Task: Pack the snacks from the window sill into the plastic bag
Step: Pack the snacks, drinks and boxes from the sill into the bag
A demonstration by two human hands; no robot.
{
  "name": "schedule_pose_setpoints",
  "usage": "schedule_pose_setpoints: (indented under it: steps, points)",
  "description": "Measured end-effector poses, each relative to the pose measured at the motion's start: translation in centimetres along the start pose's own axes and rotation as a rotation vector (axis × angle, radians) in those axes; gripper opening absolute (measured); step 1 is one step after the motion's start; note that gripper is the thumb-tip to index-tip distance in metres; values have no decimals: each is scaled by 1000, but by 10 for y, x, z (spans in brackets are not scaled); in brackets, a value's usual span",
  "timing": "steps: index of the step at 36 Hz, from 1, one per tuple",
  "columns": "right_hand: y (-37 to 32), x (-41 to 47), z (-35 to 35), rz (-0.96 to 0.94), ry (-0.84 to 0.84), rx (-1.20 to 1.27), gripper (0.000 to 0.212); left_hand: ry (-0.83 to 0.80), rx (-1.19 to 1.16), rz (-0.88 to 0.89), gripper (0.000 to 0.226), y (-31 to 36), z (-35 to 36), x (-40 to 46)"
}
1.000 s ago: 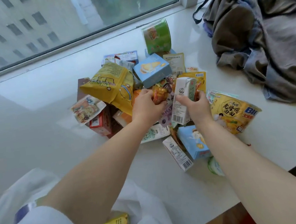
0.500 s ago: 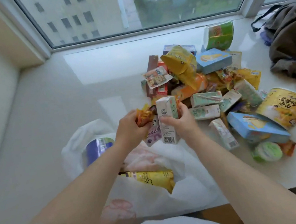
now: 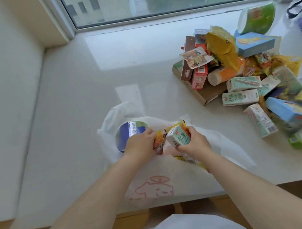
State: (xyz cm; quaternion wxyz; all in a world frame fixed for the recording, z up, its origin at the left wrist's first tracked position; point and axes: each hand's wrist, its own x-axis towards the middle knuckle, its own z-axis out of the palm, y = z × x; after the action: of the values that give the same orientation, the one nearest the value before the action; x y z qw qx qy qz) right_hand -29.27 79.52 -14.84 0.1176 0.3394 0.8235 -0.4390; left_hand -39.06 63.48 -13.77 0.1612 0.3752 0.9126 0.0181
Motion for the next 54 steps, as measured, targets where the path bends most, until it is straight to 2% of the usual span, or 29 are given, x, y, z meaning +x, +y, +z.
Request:
schedule_pose_setpoints:
  steps: [4, 7, 10, 14, 18, 21, 24, 26, 28, 30, 33, 35, 36, 37, 39, 42, 44, 47, 51, 54]
  points:
    - [-1, 0, 5, -9, -14, -97, 63, -99, 178, 53, 27, -9, 7, -19]
    - [-6, -1, 11, -41, -100, -214, 60, -220, 258, 33, 27, -17, 19, -27]
    - [-12, -4, 26, -91, -163, -351, 63, -271, 315, 10, 41, -27, 30, -32]
    - [-19, -8, 46, -169, -146, -478, 63, -205, 189, -23, 57, -38, 31, -37]
    - [-31, -6, 52, -207, -172, -445, 58, -200, -19, -67, 45, -46, 18, -42]
    - [-39, -1, 56, -254, -320, -514, 70, -104, -225, -206, 37, -59, 16, -36]
    - [-39, 0, 70, -289, -419, -617, 80, -58, -158, -245, 37, -71, 19, -17]
    - [-39, 0, 77, -291, -463, -642, 78, -36, -29, -220, 39, -76, 18, -2]
    - [-40, 4, 77, -246, -488, -573, 66, -67, 62, -224, 45, -81, 17, 12]
    - [-41, 10, 76, -186, -452, -477, 52, -171, 97, -235, 53, -86, 19, 23]
    - [-38, 19, 76, -60, -297, -261, 44, -296, 161, -245, 54, -89, 24, 35]
    - [-30, 26, 76, -42, -119, -318, 25, -335, 221, -256, 44, -90, 23, 42]
    - [-25, 28, 75, -40, -32, -415, 23, -345, 233, -255, 39, -89, 22, 45]
    - [-20, 30, 74, -7, 23, -524, 34, -344, 223, -250, 36, -87, 21, 47]
    - [-7, 32, 69, 98, 57, -696, 50, -306, 135, -261, 31, -85, 19, 49]
    - [10, 35, 58, 214, -55, -813, 37, -180, -128, -370, 22, -88, 16, 47]
    - [9, 39, 46, 302, -49, -621, 30, -88, -301, -422, 18, -91, 11, 48]
    - [-8, 52, 21, 349, 93, -282, 25, 43, -518, -462, 16, -87, -2, 53]
    - [-43, 68, -31, 249, 267, -117, 23, 259, -753, -456, 17, -67, -34, 70]
    - [-70, 70, -78, 135, 373, -67, 14, 488, -816, -406, 20, -49, -64, 81]
